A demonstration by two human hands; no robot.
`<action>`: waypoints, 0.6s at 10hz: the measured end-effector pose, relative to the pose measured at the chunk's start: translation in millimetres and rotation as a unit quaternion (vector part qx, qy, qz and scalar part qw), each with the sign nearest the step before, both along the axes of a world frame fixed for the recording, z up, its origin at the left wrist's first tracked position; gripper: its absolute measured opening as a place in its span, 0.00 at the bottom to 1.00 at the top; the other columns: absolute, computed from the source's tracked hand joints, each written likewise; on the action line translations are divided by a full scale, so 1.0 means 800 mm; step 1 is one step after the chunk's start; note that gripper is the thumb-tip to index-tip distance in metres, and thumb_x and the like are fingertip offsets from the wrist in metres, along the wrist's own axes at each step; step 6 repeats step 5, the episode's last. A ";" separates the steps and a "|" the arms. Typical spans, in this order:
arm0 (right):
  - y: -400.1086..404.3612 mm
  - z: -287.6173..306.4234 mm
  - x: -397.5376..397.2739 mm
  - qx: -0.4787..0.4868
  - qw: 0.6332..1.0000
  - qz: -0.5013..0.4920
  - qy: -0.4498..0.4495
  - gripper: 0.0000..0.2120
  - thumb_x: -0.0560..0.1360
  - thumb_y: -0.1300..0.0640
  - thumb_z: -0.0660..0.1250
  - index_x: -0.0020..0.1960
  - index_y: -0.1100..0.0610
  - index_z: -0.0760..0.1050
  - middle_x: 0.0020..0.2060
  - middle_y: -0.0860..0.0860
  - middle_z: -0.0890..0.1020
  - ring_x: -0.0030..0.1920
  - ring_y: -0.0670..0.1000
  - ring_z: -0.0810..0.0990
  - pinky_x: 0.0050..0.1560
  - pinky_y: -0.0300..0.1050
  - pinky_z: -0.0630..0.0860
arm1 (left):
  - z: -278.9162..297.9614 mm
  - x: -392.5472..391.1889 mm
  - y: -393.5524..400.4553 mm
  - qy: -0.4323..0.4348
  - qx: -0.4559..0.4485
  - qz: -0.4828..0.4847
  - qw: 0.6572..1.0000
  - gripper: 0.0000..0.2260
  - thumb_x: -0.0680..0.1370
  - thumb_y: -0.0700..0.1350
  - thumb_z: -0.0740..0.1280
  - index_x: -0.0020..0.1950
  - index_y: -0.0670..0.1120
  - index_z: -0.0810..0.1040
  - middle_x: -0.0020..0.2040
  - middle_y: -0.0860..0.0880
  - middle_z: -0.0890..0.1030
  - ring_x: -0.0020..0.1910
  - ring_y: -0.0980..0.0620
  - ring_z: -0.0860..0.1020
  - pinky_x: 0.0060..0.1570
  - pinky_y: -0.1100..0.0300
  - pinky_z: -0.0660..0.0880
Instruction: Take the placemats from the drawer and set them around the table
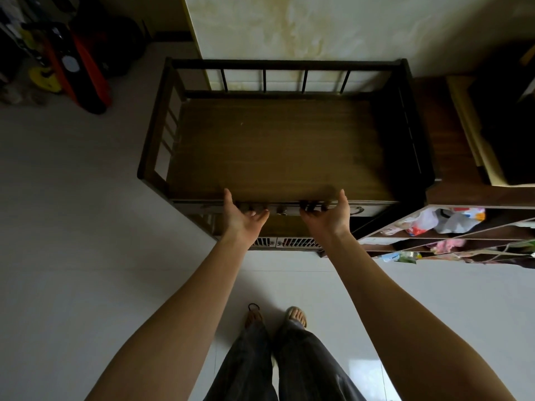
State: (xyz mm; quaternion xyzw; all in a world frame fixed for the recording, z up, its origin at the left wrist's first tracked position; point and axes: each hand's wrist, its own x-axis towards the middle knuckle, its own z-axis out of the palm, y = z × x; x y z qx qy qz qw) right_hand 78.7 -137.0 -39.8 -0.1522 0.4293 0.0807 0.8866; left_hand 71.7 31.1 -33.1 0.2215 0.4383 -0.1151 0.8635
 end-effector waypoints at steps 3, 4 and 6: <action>-0.024 0.020 -0.010 -0.182 0.971 0.149 0.049 0.23 0.80 0.54 0.59 0.71 0.64 0.63 0.67 0.62 0.72 0.63 0.60 0.75 0.61 0.51 0.74 | 0.026 -0.008 0.026 0.036 0.262 -0.305 0.915 0.20 0.83 0.50 0.56 0.73 0.43 0.65 0.65 0.42 0.76 0.62 0.44 0.77 0.62 0.51 0.74; -0.033 0.040 -0.004 -0.235 0.950 0.202 0.045 0.21 0.80 0.57 0.59 0.69 0.65 0.63 0.62 0.64 0.74 0.54 0.59 0.78 0.51 0.49 0.76 | 0.037 -0.009 0.032 -0.008 0.414 -0.425 0.805 0.08 0.82 0.48 0.58 0.55 0.47 0.74 0.53 0.45 0.77 0.52 0.48 0.77 0.56 0.53 0.73; -0.038 0.053 -0.007 -0.270 0.930 0.246 0.053 0.21 0.81 0.58 0.55 0.69 0.68 0.62 0.57 0.65 0.76 0.51 0.60 0.78 0.51 0.51 0.76 | 0.048 -0.014 0.036 -0.038 0.523 -0.454 0.720 0.14 0.81 0.48 0.59 0.36 0.50 0.66 0.38 0.48 0.69 0.36 0.52 0.69 0.42 0.57 0.67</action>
